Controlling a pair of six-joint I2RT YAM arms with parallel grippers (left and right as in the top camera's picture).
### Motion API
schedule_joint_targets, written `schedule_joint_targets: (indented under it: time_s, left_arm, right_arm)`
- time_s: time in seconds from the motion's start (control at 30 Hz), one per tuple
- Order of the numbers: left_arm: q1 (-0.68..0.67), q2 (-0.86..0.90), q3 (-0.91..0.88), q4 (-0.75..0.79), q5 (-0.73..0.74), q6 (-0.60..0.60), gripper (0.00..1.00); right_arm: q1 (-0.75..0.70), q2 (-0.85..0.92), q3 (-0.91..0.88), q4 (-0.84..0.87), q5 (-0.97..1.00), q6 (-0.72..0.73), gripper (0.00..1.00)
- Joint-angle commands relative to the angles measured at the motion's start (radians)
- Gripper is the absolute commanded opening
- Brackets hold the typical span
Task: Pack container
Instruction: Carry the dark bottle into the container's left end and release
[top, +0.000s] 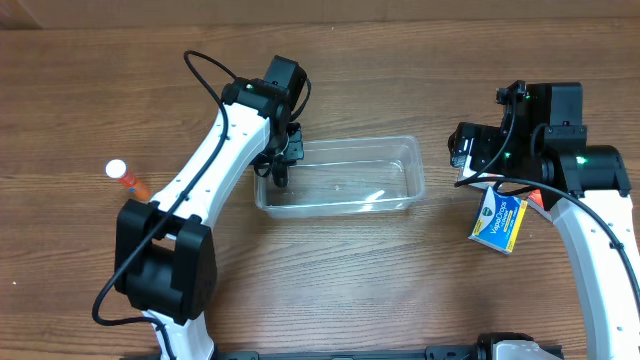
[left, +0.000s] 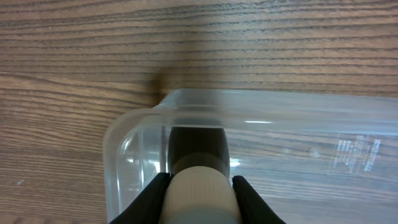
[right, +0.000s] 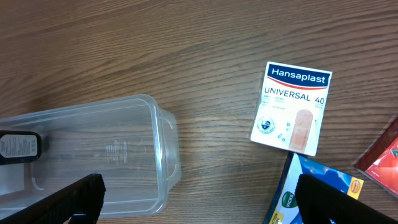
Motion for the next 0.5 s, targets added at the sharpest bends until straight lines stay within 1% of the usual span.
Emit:
schedule_joint_targets:
  time_s: [0.0, 0.07, 0.2, 0.27, 0.37, 0.47]
  left_arm:
    - [0.001, 0.021, 0.009, -0.011, -0.024, -0.017, 0.30]
    - [0.001, 0.021, 0.009, -0.011, -0.024, -0.017, 0.58]
    - [0.001, 0.021, 0.009, -0.016, -0.024, -0.014, 0.67]
    - [0.001, 0.021, 0.011, -0.020, -0.023, 0.020, 0.68]
    - [0.001, 0.021, 0.028, -0.039, -0.023, 0.029, 0.69]
    - [0.001, 0.021, 0.103, -0.091, -0.024, 0.028, 0.71]
  right_arm:
    - [-0.004, -0.003, 0.027, 0.003, -0.009, 0.004, 1.00]
    - [-0.004, -0.003, 0.027, 0.003, -0.009, 0.004, 1.00]
    - [-0.004, -0.003, 0.027, 0.002, -0.009, 0.004, 1.00]
    - [-0.004, -0.003, 0.027, 0.002, -0.009, 0.004, 1.00]
    - [-0.004, -0.003, 0.027, 0.002, -0.009, 0.004, 1.00]
    - [-0.004, -0.003, 0.027, 0.002, -0.009, 0.004, 1.00]
